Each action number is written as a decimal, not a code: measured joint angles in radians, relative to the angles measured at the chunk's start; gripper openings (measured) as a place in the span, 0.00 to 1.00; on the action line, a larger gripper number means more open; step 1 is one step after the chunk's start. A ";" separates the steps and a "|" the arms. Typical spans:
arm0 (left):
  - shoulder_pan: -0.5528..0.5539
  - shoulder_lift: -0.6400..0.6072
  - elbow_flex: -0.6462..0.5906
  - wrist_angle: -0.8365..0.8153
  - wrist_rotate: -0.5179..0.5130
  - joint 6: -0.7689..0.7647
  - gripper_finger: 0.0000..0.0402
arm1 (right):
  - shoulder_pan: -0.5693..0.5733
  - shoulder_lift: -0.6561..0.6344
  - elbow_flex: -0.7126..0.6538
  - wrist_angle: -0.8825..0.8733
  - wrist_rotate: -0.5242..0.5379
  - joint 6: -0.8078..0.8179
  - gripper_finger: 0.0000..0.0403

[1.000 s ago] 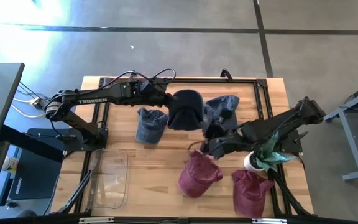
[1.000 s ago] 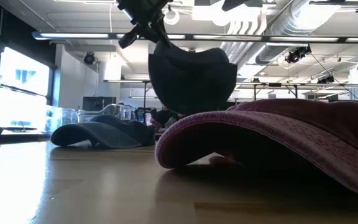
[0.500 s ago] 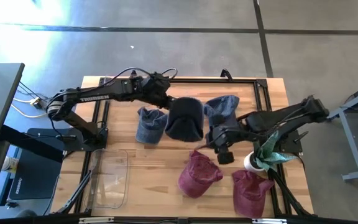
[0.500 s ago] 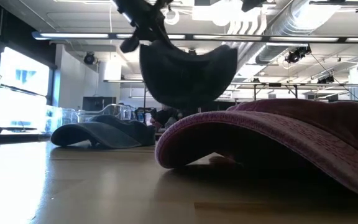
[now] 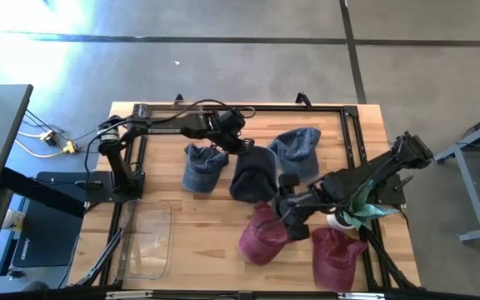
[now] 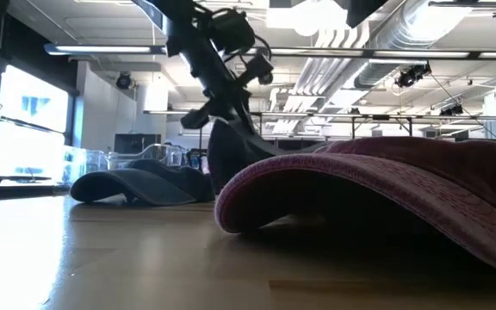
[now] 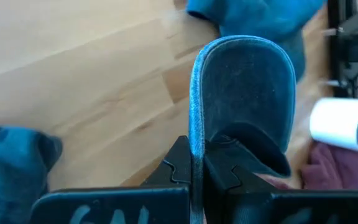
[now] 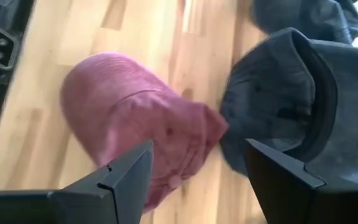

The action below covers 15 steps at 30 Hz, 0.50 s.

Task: Pick & Place hat
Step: Put the bottom blue cap into the top transparent bin

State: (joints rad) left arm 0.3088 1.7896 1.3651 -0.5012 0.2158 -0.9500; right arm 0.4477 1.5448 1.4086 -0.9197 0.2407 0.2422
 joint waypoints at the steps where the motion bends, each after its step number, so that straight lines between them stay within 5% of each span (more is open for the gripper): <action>1: 0.000 0.016 0.001 0.016 -0.003 -0.007 0.00 | 0.013 0.000 0.000 -0.004 0.003 0.013 0.60; 11: 0.015 0.029 0.002 0.036 -0.041 0.056 0.16 | 0.093 0.000 0.000 -0.046 0.046 0.098 0.54; 15: 0.069 0.010 0.001 0.031 0.089 0.091 0.29 | 0.108 0.000 0.000 -0.046 0.068 0.128 0.52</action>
State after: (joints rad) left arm 0.3776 1.7994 1.3662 -0.4697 0.3050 -0.8592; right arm 0.5558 1.5444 1.4086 -0.9657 0.3085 0.3704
